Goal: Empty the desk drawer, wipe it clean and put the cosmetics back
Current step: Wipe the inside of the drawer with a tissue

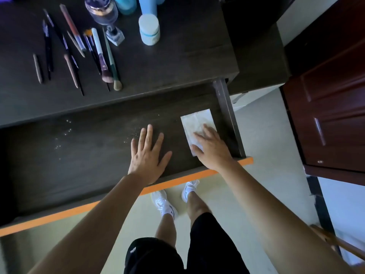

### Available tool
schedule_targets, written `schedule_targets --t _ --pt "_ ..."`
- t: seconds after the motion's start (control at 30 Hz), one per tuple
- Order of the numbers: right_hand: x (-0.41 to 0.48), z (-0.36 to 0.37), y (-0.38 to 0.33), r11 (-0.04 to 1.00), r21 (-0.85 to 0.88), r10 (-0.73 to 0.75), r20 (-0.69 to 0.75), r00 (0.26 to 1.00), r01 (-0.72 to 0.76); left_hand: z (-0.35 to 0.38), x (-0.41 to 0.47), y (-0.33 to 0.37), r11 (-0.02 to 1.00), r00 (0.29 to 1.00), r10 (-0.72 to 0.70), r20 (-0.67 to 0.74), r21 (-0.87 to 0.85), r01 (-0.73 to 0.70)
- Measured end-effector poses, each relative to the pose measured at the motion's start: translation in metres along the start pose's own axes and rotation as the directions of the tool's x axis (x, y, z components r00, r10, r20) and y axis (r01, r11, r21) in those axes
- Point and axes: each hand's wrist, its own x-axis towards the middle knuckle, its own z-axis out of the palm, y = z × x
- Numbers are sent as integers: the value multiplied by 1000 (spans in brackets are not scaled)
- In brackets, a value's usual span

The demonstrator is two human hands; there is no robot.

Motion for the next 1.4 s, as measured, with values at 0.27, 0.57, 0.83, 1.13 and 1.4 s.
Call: schedule_targets --t 0.27,0.57,0.83,1.13,1.4 --pt "15 0 2 979 -184 -89 -21 996 84 23 -5 -7 997 988 -72 134 2 72" --pt "80 -12 -9 963 -222 -133 103 986 153 27 -7 -7 995 989 -97 110 -20 100" --pt "49 7 -2 979 -204 11 74 997 5 25 -9 -6 991 989 -99 107 -78 108" --pt "115 -13 -34 984 -173 34 -64 997 -45 25 -13 -4 983 991 -119 56 -135 126" --pt "53 15 -6 931 -304 -200 34 979 200 28 -11 -7 981 993 -109 42 -159 114"
